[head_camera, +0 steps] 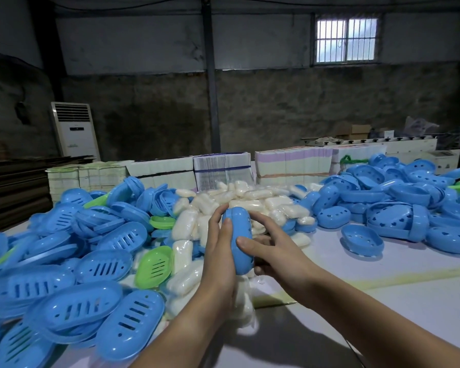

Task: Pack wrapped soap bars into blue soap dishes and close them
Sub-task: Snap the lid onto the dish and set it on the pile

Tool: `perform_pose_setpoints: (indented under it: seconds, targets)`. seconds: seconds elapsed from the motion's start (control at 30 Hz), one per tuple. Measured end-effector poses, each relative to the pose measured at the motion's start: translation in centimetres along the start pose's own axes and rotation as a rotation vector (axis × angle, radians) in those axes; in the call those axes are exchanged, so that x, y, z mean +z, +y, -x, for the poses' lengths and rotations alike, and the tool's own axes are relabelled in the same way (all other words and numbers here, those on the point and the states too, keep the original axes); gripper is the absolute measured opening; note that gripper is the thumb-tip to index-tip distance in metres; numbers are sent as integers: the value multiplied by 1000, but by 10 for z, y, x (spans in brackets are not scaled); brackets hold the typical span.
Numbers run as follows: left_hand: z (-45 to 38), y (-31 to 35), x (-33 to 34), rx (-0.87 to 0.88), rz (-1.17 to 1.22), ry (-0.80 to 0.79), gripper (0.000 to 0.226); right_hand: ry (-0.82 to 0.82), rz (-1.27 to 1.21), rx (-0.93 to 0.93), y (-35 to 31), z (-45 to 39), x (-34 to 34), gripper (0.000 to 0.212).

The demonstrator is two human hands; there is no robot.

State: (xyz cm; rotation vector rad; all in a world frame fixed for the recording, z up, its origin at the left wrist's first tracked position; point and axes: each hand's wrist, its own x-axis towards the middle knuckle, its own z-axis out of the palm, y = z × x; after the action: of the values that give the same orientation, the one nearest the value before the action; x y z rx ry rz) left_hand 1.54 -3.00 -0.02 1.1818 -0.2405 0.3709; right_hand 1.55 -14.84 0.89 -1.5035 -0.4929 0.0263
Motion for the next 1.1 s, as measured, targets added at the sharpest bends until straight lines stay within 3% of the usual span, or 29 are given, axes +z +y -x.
perform_pose_setpoints:
  seconds: [0.63,1.1]
  targets:
    - [2,2,1,-27,31,-41,25,-19,2,10,-1,-2,-3,67]
    - [9,7,3,-35,13,-81,27,1,64,-22,1,-2,-4,67]
